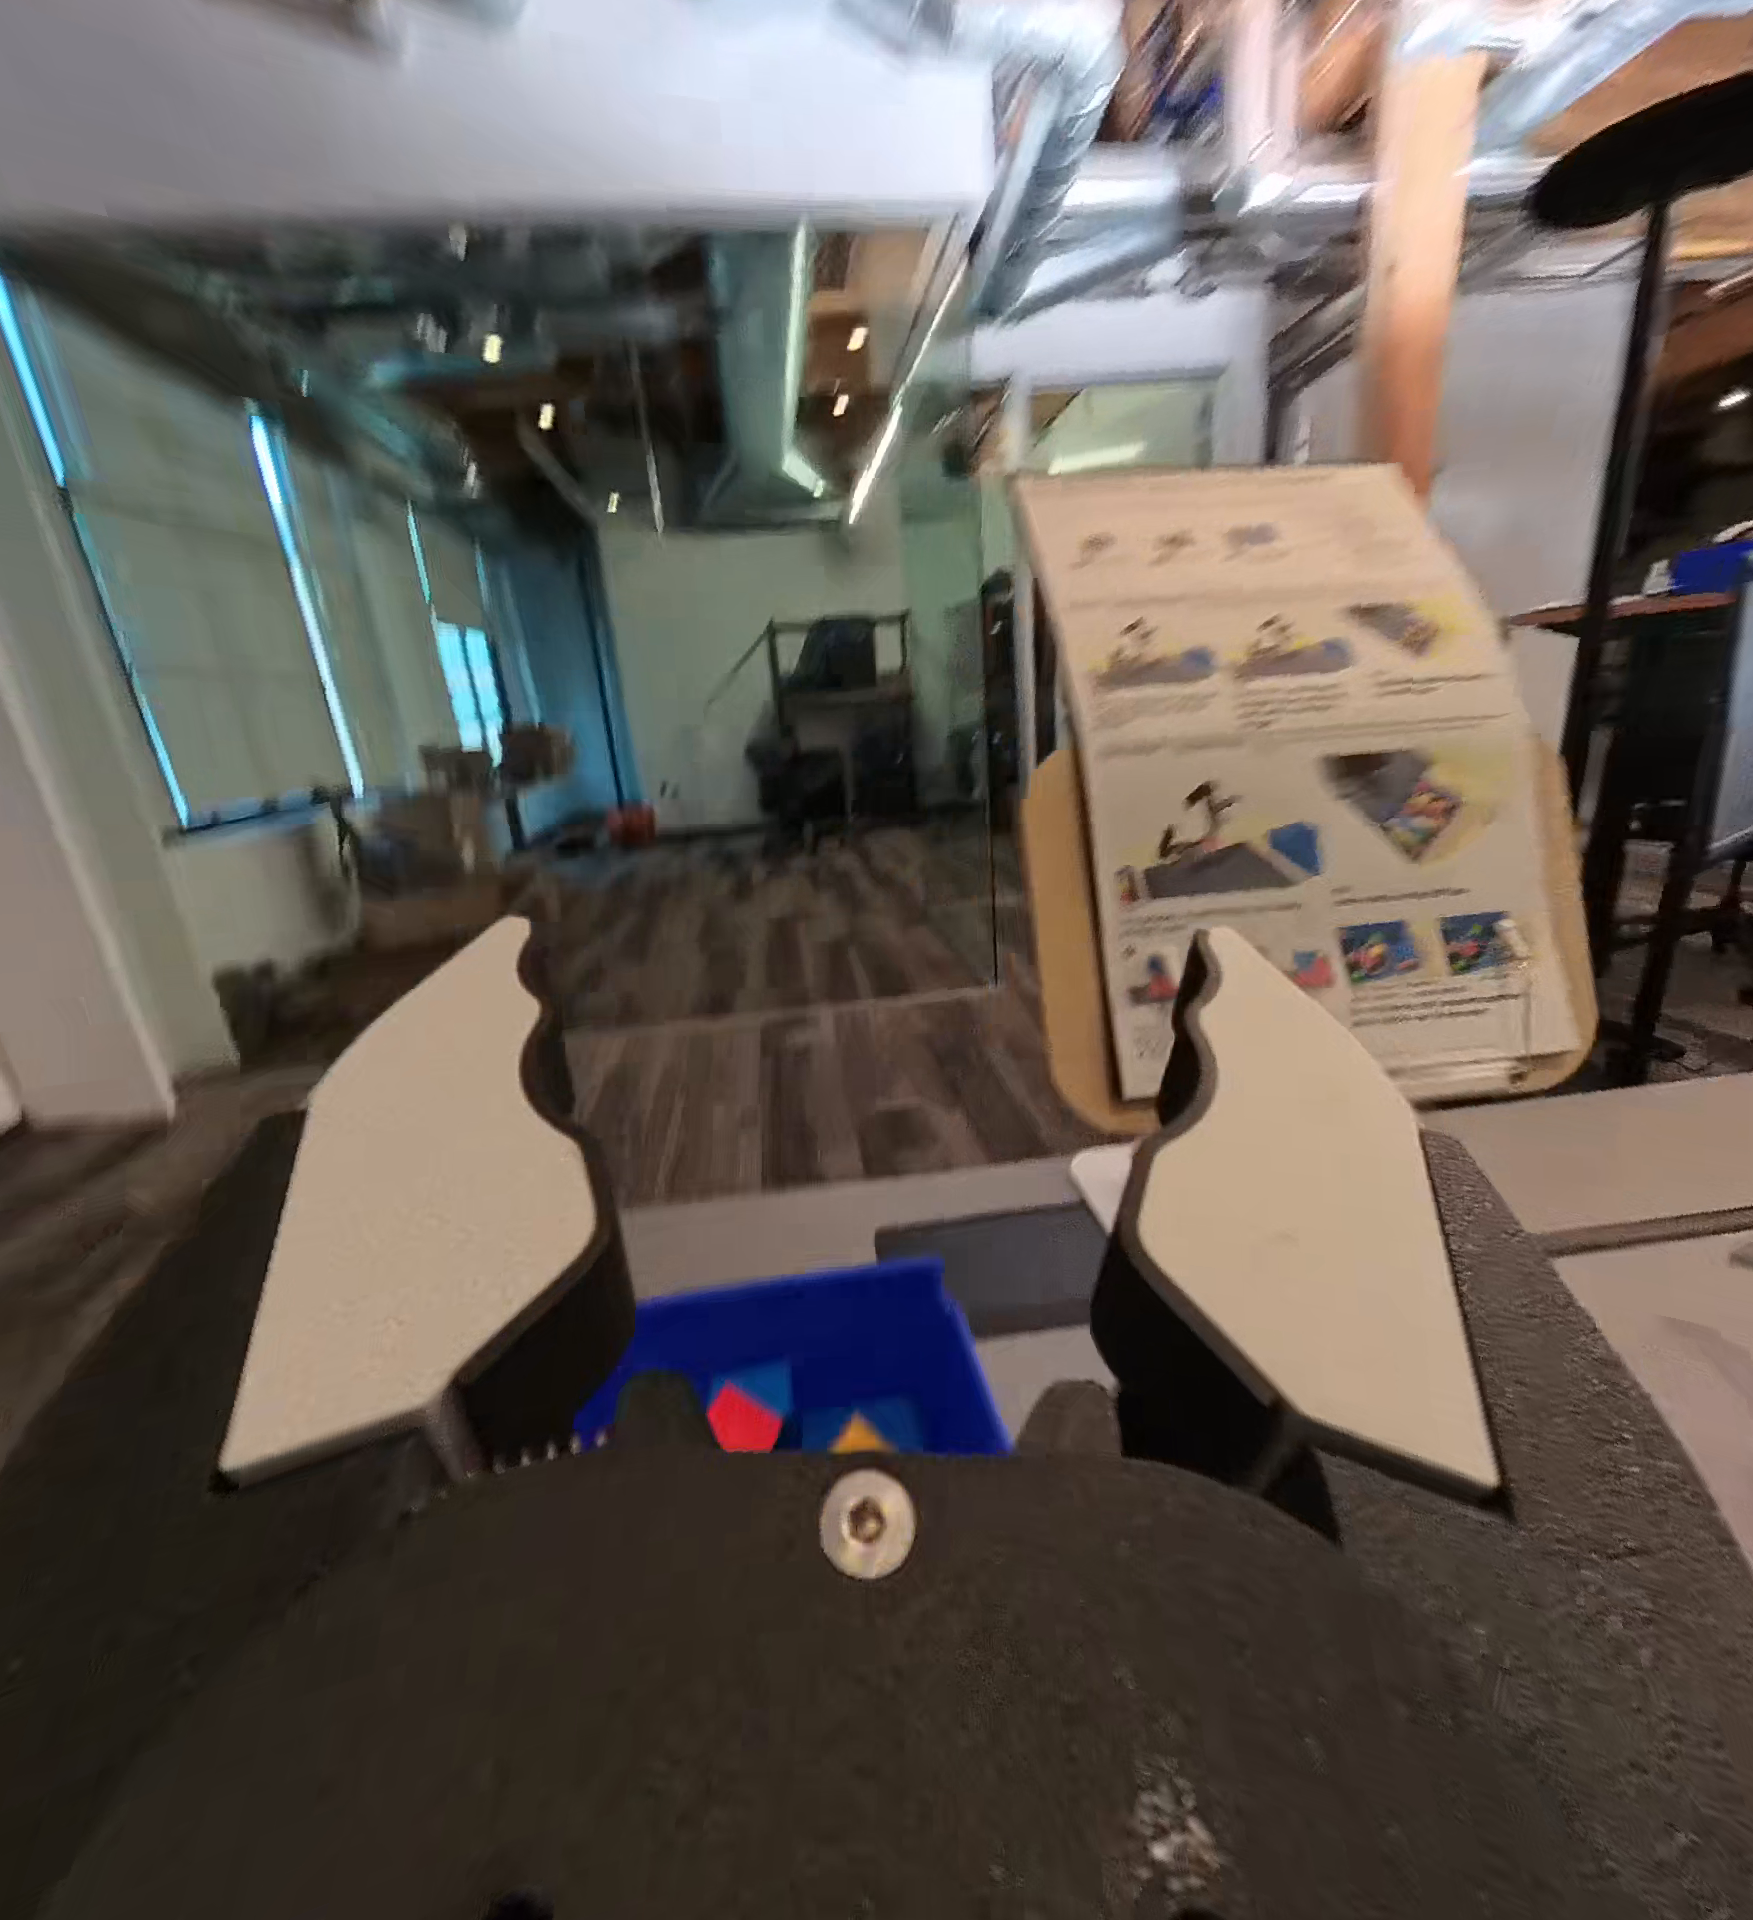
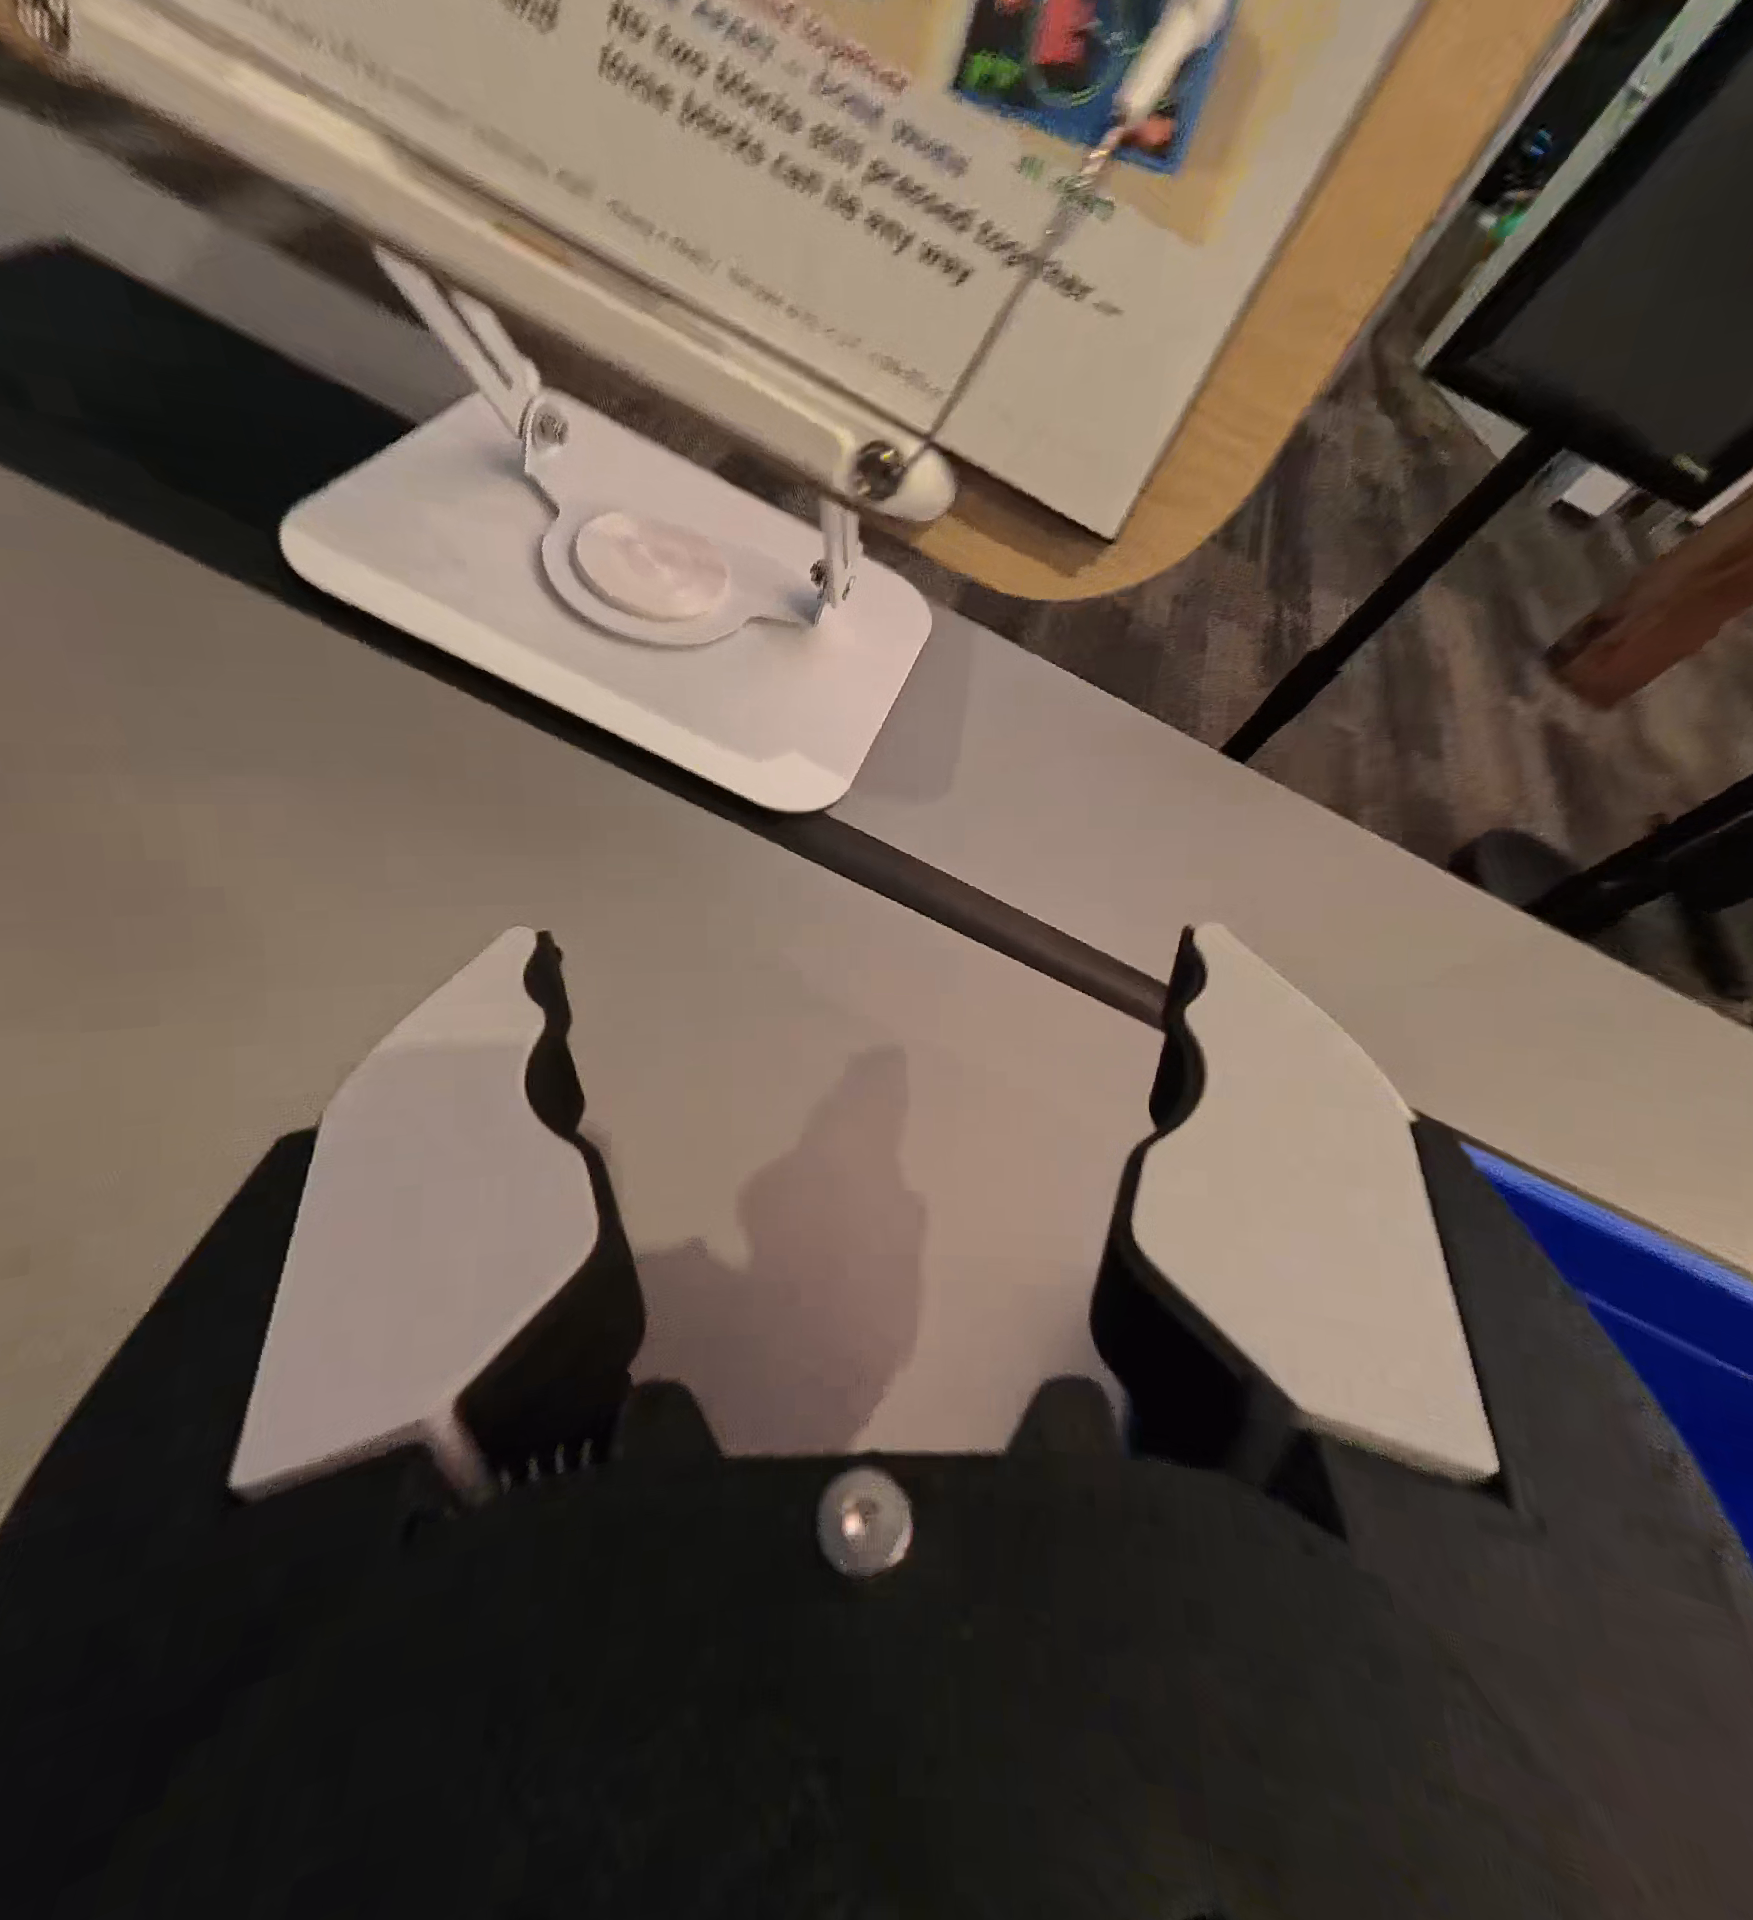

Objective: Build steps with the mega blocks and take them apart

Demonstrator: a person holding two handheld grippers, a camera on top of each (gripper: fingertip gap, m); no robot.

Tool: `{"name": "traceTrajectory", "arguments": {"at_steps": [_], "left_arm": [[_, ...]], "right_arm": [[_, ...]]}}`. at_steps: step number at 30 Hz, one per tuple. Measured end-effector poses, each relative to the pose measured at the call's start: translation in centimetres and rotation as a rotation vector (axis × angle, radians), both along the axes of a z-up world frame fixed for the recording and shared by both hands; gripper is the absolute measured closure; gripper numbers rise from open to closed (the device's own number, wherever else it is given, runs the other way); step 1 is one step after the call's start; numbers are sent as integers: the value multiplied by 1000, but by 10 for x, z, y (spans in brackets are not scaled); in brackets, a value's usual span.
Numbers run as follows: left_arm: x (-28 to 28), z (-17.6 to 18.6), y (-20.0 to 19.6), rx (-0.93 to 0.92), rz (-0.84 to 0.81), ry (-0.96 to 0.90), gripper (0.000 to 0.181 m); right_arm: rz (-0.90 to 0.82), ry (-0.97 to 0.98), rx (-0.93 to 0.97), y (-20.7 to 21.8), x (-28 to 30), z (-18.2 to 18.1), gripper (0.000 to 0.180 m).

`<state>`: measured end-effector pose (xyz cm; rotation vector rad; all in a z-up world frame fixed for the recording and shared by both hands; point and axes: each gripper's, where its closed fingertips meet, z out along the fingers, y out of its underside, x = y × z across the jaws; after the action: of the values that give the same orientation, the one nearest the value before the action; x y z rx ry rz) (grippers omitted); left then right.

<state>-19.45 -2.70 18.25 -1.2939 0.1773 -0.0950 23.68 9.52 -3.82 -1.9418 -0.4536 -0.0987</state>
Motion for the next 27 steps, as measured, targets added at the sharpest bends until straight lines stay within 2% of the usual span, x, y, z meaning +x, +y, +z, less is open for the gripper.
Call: {"name": "traceTrajectory", "arguments": {"at_steps": [4, 7, 10, 13, 17, 22, 27], "left_arm": [[-53, -39, 4, -226, 58, -42, 74], [-80, -69, 1, -382, 126, 30, 89], [-89, -104, -1, -574, 136, 70, 93], [-90, -133, 2, -719, 146, 118, 100], [-84, -165, 20, -815, 114, 222, 107], [-85, -215, 51, -916, 117, 343, 106], [-84, -233, 62, -926, 112, 409, 114]], "right_arm": [[31, 185, 46, -5, 14, 29, 71], [81, 303, 106, -17, 19, 60, 75], [147, 376, 173, -37, 19, 97, 83], [194, 376, 263, -62, 17, 134, 89], [229, 300, 378, -96, 11, 173, 93], [258, 237, 400, -111, 0, 182, 93], [268, 212, 341, -103, -6, 168, 93]]}}
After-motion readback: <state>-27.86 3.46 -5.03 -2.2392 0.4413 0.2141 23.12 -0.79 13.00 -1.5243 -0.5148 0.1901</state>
